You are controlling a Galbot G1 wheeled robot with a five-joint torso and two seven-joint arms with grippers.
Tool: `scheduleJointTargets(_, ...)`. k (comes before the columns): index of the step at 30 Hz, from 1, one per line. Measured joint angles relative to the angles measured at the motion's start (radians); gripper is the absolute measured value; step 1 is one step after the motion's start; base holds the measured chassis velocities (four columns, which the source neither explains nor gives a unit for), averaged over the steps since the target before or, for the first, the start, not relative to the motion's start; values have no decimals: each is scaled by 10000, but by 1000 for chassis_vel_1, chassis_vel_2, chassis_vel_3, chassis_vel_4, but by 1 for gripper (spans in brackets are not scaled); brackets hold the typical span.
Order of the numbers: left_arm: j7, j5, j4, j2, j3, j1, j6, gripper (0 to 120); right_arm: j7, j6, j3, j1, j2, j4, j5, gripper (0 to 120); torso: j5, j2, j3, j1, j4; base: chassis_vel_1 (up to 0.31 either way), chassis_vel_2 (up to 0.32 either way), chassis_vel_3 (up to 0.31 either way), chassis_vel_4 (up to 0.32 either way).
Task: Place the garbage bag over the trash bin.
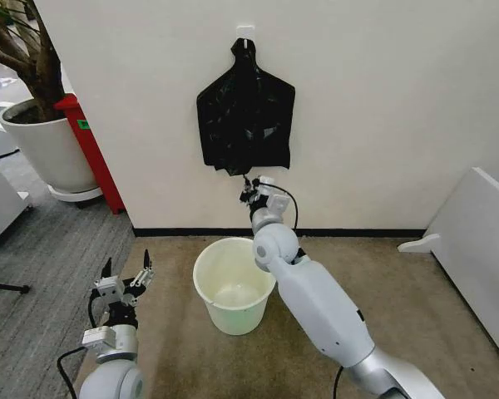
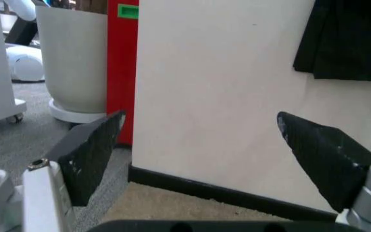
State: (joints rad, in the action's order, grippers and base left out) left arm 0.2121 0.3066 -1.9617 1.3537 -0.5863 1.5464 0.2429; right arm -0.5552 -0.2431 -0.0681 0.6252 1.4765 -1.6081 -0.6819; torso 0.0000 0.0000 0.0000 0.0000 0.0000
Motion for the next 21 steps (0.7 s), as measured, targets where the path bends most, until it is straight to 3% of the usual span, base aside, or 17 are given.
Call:
scheduleJointTargets(1, 0, 0, 0, -3, 0, 2, -2, 91, -4, -71, 1, 6, -79, -237, 80, 38, 0, 0, 0, 0, -1, 0, 0, 0, 0)
scheduleJointTargets(2, 0, 0, 0, -3, 0, 2, -2, 91, -4, -71, 1, 6, -79, -237, 80, 38, 0, 0, 0, 0, -1, 0, 0, 0, 0)
scheduleJointTargets(8, 1, 25, -44, -94, -1, -31, -21, 91, 234, -636, 143, 287, -463, -1501, 1467, 64, 0, 0, 0, 0, 1, 0, 0, 0, 0)
scheduleJointTargets(10, 4, 51, -58, -135, -3, -42, -29, 91, 297, -713, 192, 354, -554, -1673, 1592, 68, 0, 0, 0, 0, 0, 0, 0, 0, 0)
scheduleJointTargets(13, 17, 105, -64, -239, -30, -86, -48, 91, 444, -909, 268, 591, -843, -2117, 1668, 82, -1, 0, 0, 0, 0, 0, 0, 0, 0)
scheduleJointTargets(21, 33, 207, -59, -386, 48, -266, -135, 91, 711, -1021, 603, 956, -1388, -2913, 1623, 100, 0, 0, 0, 0, 0, 0, 0, 0, 0)
